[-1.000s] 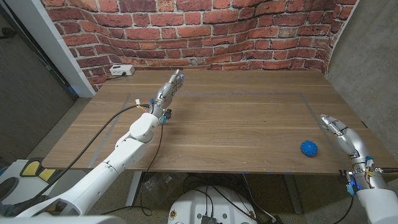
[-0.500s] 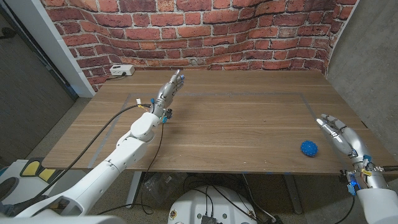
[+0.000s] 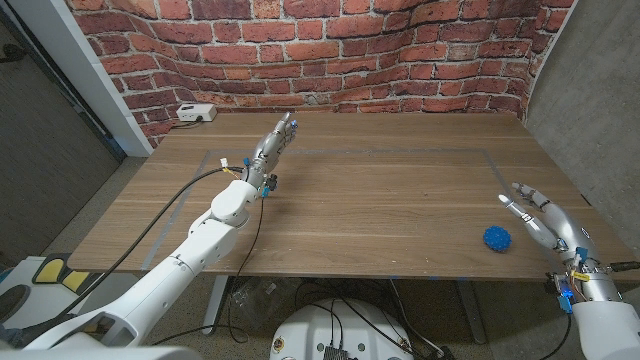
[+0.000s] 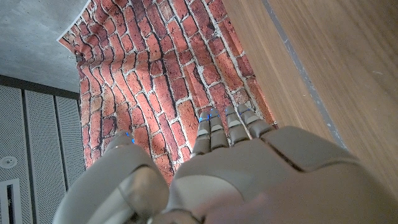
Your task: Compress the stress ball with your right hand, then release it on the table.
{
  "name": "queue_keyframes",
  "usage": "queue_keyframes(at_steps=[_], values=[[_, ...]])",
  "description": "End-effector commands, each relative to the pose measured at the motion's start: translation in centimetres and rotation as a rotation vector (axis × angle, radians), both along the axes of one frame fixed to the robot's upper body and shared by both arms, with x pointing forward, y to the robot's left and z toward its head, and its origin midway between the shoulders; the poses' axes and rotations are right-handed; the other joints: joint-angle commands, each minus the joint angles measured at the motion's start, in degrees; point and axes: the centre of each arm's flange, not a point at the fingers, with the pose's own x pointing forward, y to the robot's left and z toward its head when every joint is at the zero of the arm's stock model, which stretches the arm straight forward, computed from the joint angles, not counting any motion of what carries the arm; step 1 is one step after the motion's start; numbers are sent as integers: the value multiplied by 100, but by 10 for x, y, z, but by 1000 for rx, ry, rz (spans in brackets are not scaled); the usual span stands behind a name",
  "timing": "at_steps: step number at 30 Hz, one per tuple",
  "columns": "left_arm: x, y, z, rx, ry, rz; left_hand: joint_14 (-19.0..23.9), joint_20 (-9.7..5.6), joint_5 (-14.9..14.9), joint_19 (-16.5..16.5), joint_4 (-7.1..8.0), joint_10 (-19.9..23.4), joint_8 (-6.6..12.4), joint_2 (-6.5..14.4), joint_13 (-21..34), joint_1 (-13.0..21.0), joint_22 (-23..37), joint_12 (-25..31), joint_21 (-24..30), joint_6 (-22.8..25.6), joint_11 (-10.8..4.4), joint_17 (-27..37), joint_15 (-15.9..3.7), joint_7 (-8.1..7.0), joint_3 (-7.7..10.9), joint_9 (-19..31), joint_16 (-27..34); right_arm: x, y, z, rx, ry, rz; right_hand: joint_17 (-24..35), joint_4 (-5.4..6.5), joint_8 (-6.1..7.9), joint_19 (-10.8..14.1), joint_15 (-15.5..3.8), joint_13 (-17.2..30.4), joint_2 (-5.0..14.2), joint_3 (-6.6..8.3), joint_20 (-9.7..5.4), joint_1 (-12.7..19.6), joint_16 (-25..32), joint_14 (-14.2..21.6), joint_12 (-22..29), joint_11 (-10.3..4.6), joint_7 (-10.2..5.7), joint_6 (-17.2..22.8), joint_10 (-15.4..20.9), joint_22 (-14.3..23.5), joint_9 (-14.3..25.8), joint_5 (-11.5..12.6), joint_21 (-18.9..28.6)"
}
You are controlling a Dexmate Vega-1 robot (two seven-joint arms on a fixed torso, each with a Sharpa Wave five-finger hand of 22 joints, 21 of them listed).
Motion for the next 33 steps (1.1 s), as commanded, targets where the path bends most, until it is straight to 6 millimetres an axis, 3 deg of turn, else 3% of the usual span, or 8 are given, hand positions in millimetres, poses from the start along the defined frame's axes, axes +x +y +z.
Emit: queue_keyframes(at_steps=[1,33], values=[[5,-1,0,-1,7,-1,59,36,-22,33,3,40,-20,-4,12,-22,19,-2,-21,62,-6,8,-1,8,-27,30,-22,0,5,4,-96,30,-70,14,-37,-3,32,-21,19,-12,10,-7,71,-14,64,-33,-47,-13,-23,21,34,27,9,10],[12,-3,0,-10,18,-10,89,14,-42,58,4,68,-44,26,13,0,22,-24,-42,100,8,10,33,12,-42,31,-28,7,14,6,-211,245,-216,15,-104,-5,79,-31,21,-10,84,79,324,-31,100,-64,-88,-69,-26,37,35,30,57,-8]])
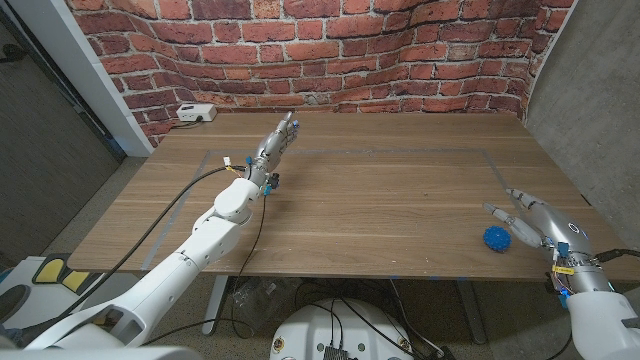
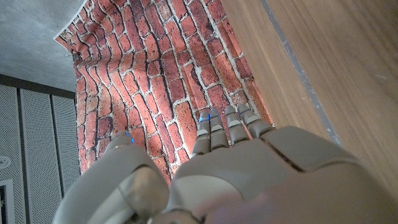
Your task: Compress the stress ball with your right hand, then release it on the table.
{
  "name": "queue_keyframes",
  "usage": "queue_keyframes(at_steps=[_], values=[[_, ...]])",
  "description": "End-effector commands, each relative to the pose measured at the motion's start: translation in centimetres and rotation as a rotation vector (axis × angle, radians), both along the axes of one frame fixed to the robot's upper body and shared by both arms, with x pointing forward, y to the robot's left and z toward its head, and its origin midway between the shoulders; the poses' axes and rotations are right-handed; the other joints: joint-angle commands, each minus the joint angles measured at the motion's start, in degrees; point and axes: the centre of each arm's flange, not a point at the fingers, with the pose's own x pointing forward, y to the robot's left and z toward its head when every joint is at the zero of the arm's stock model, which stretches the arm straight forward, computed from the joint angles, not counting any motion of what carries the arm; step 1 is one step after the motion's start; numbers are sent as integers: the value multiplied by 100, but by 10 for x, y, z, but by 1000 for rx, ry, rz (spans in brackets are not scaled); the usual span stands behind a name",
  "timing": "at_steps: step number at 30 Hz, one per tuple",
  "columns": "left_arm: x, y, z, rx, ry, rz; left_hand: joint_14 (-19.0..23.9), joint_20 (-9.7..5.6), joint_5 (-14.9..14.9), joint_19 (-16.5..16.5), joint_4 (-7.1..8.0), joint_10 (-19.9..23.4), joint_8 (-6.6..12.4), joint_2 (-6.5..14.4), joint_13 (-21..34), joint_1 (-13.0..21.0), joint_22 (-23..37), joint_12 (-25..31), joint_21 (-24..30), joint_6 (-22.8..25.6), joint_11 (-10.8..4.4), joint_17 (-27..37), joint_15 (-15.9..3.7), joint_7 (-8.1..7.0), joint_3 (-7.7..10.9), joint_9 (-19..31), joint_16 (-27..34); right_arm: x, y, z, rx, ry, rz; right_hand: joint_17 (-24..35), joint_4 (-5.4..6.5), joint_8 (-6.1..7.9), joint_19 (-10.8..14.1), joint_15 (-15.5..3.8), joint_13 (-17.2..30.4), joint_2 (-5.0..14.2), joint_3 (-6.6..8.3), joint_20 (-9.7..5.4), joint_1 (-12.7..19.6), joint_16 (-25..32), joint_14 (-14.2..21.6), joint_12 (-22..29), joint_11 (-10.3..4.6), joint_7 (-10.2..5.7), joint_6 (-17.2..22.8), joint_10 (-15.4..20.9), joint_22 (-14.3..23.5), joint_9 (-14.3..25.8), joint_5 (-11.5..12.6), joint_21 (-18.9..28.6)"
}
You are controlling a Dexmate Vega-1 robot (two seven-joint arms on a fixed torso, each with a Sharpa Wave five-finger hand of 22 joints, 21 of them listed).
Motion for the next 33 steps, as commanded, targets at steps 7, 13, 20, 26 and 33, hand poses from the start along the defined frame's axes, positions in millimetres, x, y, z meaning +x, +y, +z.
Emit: queue_keyframes(at_steps=[7,13,20,26,33], values=[[3,-1,-2,-4,8,-9,61,-7,-1,36,4,68,-6,34,14,6,8,-31,-3,54,11,10,-5,0,-45,32,-6,2,3,-3,-33,109,-72,12,-57,-43,397,-43,23,-25,91,172,323,-8,83,-53,-86,-36,-97,-27,2,31,40,96],[4,-2,-2,-2,10,-13,57,14,-5,25,4,69,-9,39,15,10,9,-36,-13,62,14,10,-3,2,-48,32,-10,2,3,-5,-44,159,-101,11,-58,-47,509,-52,24,-47,99,193,376,9,148,-62,-82,-41,-113,-30,0,32,37,125],[4,-2,-2,-6,10,-18,64,37,-10,22,6,69,-16,46,15,12,10,-43,-20,66,10,11,2,2,-53,33,-11,6,5,-6,-59,230,-125,10,-70,-38,613,-34,25,-40,144,167,507,34,270,-57,-71,-38,-106,13,-3,34,39,141],[4,-2,-4,-8,14,-18,69,58,-15,20,9,81,-13,51,16,12,11,-44,-26,95,3,11,-2,-7,-59,33,-12,7,7,-4,-71,256,-135,9,-92,-21,682,-34,26,-21,196,172,645,31,308,-57,-92,-62,-81,35,-6,35,40,150],[6,-1,-5,-13,21,-20,77,70,-20,24,12,91,-16,57,16,11,12,-46,-30,105,1,12,-7,-11,-65,33,-12,13,8,-1,-86,316,-144,6,-110,15,805,-77,27,-54,249,157,841,47,442,-26,-118,-94,6,158,-9,35,33,167]])
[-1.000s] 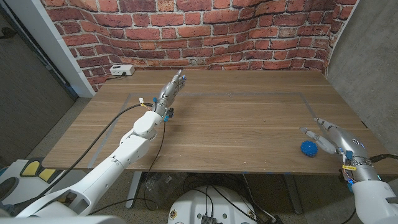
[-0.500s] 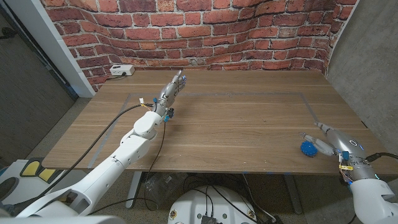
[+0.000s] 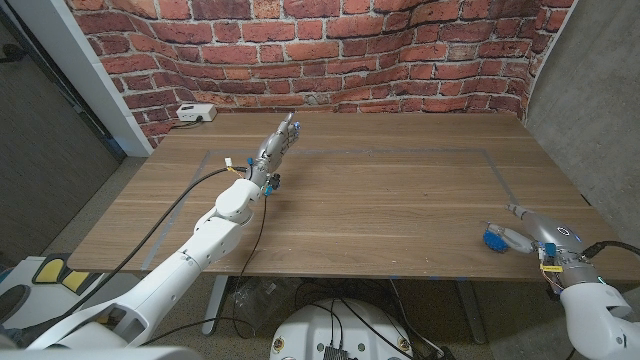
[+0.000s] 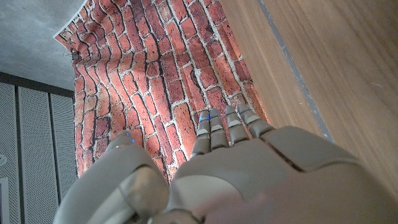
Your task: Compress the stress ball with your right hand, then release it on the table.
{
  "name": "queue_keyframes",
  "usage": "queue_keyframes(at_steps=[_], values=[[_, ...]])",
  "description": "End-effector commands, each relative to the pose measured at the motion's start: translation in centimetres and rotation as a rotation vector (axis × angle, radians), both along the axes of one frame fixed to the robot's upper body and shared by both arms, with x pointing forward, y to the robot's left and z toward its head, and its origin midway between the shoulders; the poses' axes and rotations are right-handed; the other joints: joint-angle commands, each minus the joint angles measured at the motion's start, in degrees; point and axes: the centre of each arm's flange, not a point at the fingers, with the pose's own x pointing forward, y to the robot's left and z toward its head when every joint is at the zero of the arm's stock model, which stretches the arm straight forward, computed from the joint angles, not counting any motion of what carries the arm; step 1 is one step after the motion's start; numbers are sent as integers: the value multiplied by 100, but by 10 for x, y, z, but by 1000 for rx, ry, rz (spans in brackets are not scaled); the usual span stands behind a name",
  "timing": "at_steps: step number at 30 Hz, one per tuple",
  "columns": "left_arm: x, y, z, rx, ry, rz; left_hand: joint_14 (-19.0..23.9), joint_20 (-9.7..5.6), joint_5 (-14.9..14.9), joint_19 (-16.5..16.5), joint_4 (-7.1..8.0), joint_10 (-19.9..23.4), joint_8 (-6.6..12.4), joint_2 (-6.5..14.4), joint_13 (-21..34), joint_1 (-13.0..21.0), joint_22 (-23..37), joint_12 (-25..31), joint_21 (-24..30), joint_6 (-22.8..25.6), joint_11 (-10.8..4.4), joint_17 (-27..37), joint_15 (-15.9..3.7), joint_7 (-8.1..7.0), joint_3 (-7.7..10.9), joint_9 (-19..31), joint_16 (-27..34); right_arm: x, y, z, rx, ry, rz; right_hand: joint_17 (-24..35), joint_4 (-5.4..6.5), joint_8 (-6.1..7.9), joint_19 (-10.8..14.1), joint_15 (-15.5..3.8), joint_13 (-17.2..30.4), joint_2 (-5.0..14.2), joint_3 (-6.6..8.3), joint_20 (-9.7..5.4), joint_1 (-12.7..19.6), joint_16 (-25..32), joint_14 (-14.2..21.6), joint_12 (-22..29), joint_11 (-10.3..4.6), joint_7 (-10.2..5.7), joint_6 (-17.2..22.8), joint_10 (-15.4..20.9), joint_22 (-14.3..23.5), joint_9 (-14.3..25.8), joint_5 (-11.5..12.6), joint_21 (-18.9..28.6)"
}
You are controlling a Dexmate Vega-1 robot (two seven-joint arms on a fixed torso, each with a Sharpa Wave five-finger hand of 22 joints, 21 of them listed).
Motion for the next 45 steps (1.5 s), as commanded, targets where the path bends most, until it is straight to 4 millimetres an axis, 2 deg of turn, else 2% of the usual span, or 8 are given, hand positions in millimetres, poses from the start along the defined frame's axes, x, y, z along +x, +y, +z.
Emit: queue_keyframes(at_steps=[1,7,11,17,22,28,45], values=[[2,0,-3,-6,10,-4,78,50,-20,5,4,30,-17,-13,16,46,14,-1,-30,45,-1,12,-9,-6,-25,34,-12,8,1,3,-21,102,-33,5,13,48,106,-5,28,-22,61,-20,127,45,119,17,-6,-32,94,74,7,6,11,54],[4,0,-2,-4,13,-4,81,63,-23,7,6,36,-21,-8,17,45,14,-2,-33,47,3,12,-6,-11,-29,34,-13,11,2,4,-25,124,-49,4,1,63,236,-63,28,-44,111,-21,302,53,224,16,-30,-34,141,110,5,6,10,79],[5,0,-1,-4,12,-6,80,66,-25,11,8,48,-22,-6,17,45,15,0,-33,52,5,12,-8,-8,-31,34,-15,13,3,4,-32,130,-52,0,11,77,423,-152,27,-119,161,-64,531,81,467,45,-49,-78,202,262,5,6,-6,111],[7,-1,-2,0,19,-10,85,92,-30,17,11,50,-25,-1,18,44,16,-5,-36,64,-8,13,-15,-10,-38,34,-15,15,3,2,-29,148,-66,1,35,89,581,-165,25,-185,195,-49,689,122,771,32,-106,-140,273,310,7,9,-19,135],[8,-2,-2,1,22,-12,88,143,-33,18,14,57,-30,4,18,44,15,-6,-39,64,-9,13,-13,-16,-42,35,-16,18,4,-1,-23,171,-64,1,41,90,630,-190,25,-201,203,-68,724,123,827,35,-122,-150,289,339,7,9,-20,144],[9,-2,0,2,22,-15,92,168,-36,27,16,57,-35,9,19,44,15,-10,-40,66,-17,14,-15,-18,-47,35,-16,20,4,-3,-20,193,-77,-1,23,105,826,-234,24,-231,283,-117,970,120,1055,54,-191,-139,369,479,5,11,-7,180],[11,-1,-2,-5,32,-7,105,184,-47,35,23,64,-38,26,20,47,14,-19,-50,93,-13,15,-7,-26,-59,36,-17,27,5,-9,-10,189,-87,8,-8,144,1033,-305,22,-230,468,-387,1497,20,1040,32,-205,-128,537,582,10,11,28,205]])
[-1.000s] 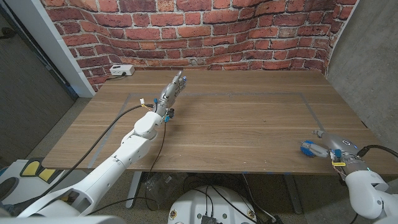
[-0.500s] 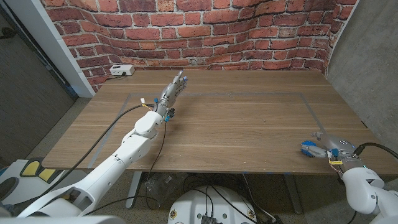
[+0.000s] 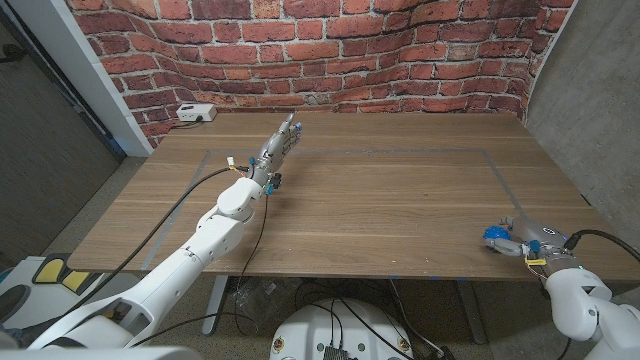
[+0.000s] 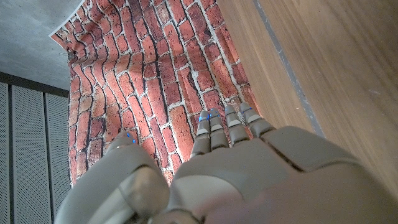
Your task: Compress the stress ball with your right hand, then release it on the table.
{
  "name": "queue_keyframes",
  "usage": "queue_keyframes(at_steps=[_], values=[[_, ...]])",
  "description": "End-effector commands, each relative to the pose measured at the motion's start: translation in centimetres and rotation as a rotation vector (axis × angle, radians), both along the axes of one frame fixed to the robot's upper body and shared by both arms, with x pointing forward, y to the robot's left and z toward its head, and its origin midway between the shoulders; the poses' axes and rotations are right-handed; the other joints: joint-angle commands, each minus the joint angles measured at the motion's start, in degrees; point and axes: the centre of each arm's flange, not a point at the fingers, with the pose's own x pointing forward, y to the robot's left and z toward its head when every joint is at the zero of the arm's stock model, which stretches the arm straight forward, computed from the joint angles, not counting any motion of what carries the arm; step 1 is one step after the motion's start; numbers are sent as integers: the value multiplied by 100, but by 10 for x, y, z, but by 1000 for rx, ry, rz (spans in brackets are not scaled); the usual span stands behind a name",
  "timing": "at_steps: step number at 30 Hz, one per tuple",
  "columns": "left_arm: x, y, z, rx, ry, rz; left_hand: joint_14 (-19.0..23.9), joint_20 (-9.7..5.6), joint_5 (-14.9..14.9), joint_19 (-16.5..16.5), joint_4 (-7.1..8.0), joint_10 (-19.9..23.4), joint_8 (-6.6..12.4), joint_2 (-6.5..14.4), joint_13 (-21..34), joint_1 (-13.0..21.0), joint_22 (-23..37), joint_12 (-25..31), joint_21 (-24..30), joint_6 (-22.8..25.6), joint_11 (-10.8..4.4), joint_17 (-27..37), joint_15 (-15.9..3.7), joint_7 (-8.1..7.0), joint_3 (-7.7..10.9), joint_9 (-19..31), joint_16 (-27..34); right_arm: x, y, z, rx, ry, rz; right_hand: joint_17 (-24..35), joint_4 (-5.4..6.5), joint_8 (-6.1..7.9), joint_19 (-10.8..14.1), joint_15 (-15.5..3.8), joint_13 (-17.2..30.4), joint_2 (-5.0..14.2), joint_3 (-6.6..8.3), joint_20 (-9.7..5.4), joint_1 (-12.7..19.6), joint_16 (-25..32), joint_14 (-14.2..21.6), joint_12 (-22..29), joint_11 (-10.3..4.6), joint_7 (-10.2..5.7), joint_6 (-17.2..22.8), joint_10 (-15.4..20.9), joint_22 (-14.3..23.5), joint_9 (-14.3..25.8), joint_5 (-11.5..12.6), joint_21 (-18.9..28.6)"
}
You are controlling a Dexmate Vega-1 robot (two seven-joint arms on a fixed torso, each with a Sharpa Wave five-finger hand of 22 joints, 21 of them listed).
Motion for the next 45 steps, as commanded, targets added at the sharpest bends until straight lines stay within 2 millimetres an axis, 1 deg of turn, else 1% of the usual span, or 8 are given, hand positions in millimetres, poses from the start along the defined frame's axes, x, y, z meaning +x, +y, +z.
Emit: queue_keyframes(at_steps=[1,3,11,18,24,30,36,45], values=[[2,1,-1,-7,11,7,75,19,-8,16,16,65,-16,-2,20,33,15,-20,-5,68,-14,15,6,-1,-20,6,-17,6,-1,-5,12,-2,-13,10,5,44,60,-41,22,5,80,-104,160,-22,15,-11,-1,32,85,52,10,13,31,66],[2,1,-2,-8,13,8,74,20,-9,13,17,70,-14,1,20,34,15,-19,-9,78,-12,15,6,-5,-22,6,-18,6,0,-5,10,0,-12,16,15,48,136,-75,22,27,118,-158,249,-13,62,-13,-11,53,116,78,12,13,35,88],[3,2,-3,-16,20,15,73,26,-14,4,18,79,-12,11,21,39,15,-20,-17,99,-12,15,14,3,-24,7,-21,11,0,-8,10,12,-20,17,-14,66,181,-137,21,26,212,-189,531,-15,142,-24,-80,14,204,131,14,12,44,87],[4,2,-3,-15,23,15,77,22,-18,3,19,93,-9,20,22,44,15,-18,-21,120,-6,15,22,6,-27,7,-21,14,0,-9,0,-2,-32,25,2,104,279,-218,19,40,300,-283,786,4,291,-1,-119,-16,352,282,19,12,61,109],[4,2,-1,-11,23,16,77,18,-22,-15,20,91,-12,28,23,48,15,-22,-31,126,-7,15,31,12,-29,8,-23,12,0,-7,0,-41,-43,35,32,169,477,-347,15,50,403,-395,1121,34,538,26,-257,-66,616,512,26,11,99,171],[3,1,0,-7,24,13,77,17,-25,-19,21,97,-12,35,23,51,16,-22,-35,135,-5,15,39,18,-30,8,-24,8,1,-5,-3,-82,-45,41,40,189,668,-461,11,85,481,-523,1380,57,779,30,-267,-74,766,678,35,10,136,244],[1,0,0,-8,23,14,83,24,-29,-22,22,95,-14,43,24,55,16,-26,-39,142,-6,15,56,10,-32,9,-23,1,2,-3,-1,-129,-53,55,76,214,834,-531,8,136,520,-618,1517,97,1029,50,-294,-84,912,857,42,10,150,315],[0,0,0,-9,19,9,85,28,-36,-26,24,98,-17,58,25,62,16,-29,-44,154,-29,16,79,7,-35,10,-23,-10,3,3,8,-216,-47,64,103,222,867,-564,6,176,534,-649,1572,91,1103,62,-288,-91,987,969,48,10,144,336]])
